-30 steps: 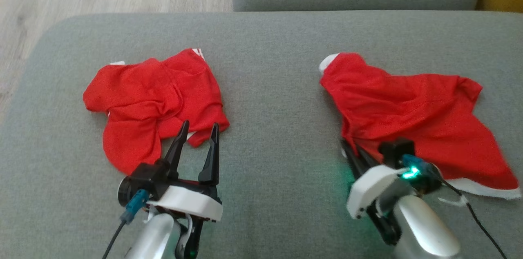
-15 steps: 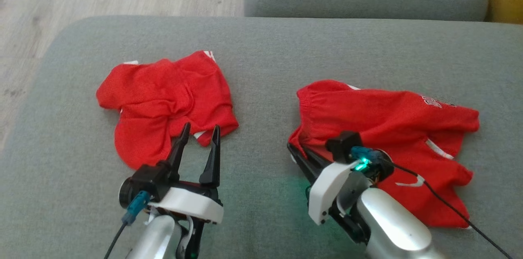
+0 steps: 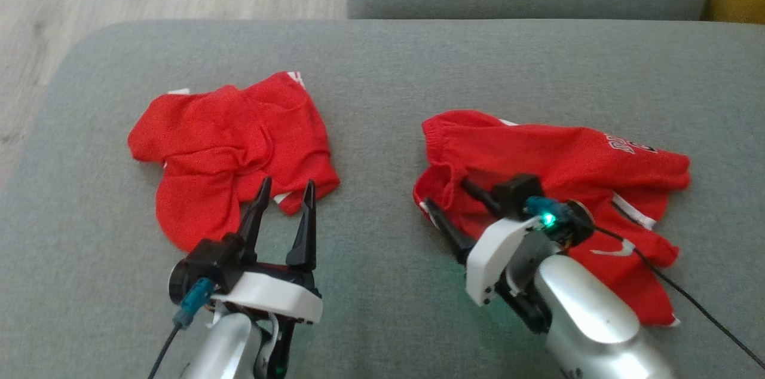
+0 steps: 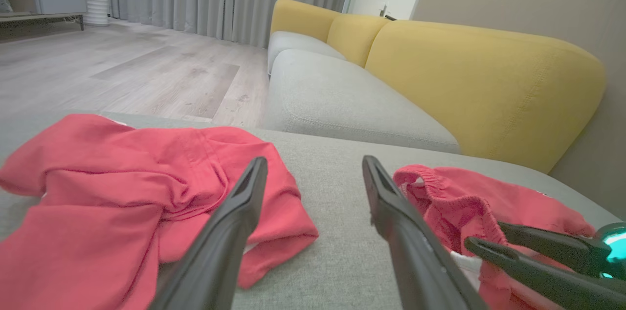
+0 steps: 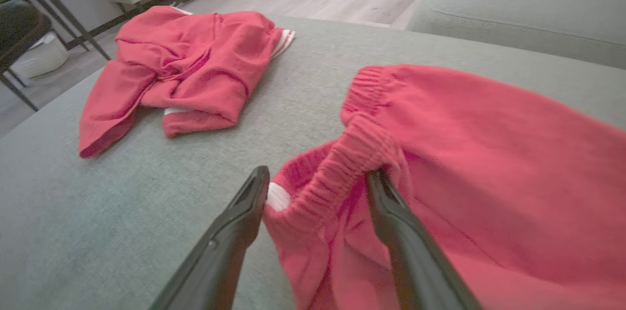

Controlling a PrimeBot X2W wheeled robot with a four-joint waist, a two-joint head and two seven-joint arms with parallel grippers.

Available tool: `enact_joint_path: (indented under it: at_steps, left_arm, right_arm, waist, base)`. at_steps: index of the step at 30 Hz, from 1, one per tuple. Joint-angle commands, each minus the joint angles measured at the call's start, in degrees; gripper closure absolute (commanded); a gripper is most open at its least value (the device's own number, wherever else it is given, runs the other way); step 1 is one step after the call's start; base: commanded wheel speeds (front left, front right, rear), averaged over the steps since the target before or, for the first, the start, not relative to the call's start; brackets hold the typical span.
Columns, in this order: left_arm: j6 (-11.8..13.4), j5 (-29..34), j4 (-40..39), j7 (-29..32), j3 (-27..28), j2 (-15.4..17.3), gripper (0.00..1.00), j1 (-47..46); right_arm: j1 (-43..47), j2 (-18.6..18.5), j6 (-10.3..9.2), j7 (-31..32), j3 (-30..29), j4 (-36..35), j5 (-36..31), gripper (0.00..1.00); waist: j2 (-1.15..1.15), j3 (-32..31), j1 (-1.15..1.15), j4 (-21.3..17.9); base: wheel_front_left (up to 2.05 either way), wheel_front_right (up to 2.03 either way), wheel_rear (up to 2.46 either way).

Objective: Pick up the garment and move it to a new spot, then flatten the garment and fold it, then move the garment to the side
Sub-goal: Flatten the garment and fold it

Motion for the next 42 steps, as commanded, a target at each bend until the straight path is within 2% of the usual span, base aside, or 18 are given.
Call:
enact_joint_path:
  at_steps: [1, 7, 13, 14, 20, 25, 30, 35, 42]
  left_arm:
    - [0.26, -0.29, -1.96, -0.54, 2.18, 0.05, 0.0, -1.69]
    - [0.27, -0.12, -2.19, -0.54, 2.82, 0.1, 0.0, -1.0]
    - [0.39, 0.07, -2.43, -0.54, 3.24, 0.17, 0.0, -0.37]
    - [0.39, 0.07, -2.43, -0.54, 3.24, 0.17, 0.0, -0.37]
    - [0.33, 0.13, -2.75, -0.54, 3.11, 0.15, 0.0, -0.14]
    - [0.08, 0.11, -2.78, -0.54, 2.46, 0.11, 0.0, -0.53]
    - [-0.11, 0.15, -2.49, -0.54, 2.3, 0.1, 0.0, -1.32]
    - [-0.37, 0.17, -2.11, -0.54, 1.77, 0.08, 0.0, -1.98]
    - [-0.56, 0.18, -1.75, -0.54, 1.37, 0.06, 0.0, -2.47]
  right_arm:
    - [-0.78, 0.66, -0.04, -0.95, -1.42, -1.65, -1.17, 0.0]
    - [2.68, -0.26, -0.04, -0.97, -9.35, -5.06, -6.3, 0.0]
    - [9.27, -2.65, -0.04, 0.94, -20.61, -14.09, -11.13, 0.0]
    - [9.27, -2.65, -0.04, 0.94, -20.61, -14.09, -11.13, 0.0]
    - [16.63, -0.8, -0.04, 0.22, -29.6, -20.87, -13.53, 0.0]
    - [18.18, 0.39, -0.04, 0.08, -31.91, -23.2, -12.98, 0.0]
    - [15.13, 0.62, -0.04, 3.21, -31.48, -21.86, -6.47, 0.0]
    - [10.78, 0.65, -0.04, 6.57, -31.75, -16.43, -3.03, 0.0]
    - [4.93, 0.66, -0.04, 8.45, -33.33, -7.95, -2.17, 0.0]
  waist:
    - [0.0, -0.62, 0.0, -1.17]
    - [0.0, -1.84, 0.0, -4.18]
    - [0.0, -2.81, 0.0, -7.03]
    - [0.0, -2.81, 0.0, -7.03]
    - [0.0, -2.36, 0.0, -8.03]
    - [0.0, -1.3, 0.0, -7.6]
    - [0.0, 0.27, 0.0, -6.24]
    - [0.0, 1.79, 0.0, -4.28]
    - [0.0, 3.23, 0.0, -2.03]
  base:
    - [0.0, 0.0, 0.0]
    - [0.0, 0.0, 0.0]
    - [0.0, 0.0, 0.0]
    - [0.0, 0.0, 0.0]
    - [0.0, 0.0, 0.0]
    - [0.0, 0.0, 0.0]
    - [0.0, 0.0, 0.0]
    - [0.0, 0.0, 0.0]
    - [0.0, 0.0, 0.0]
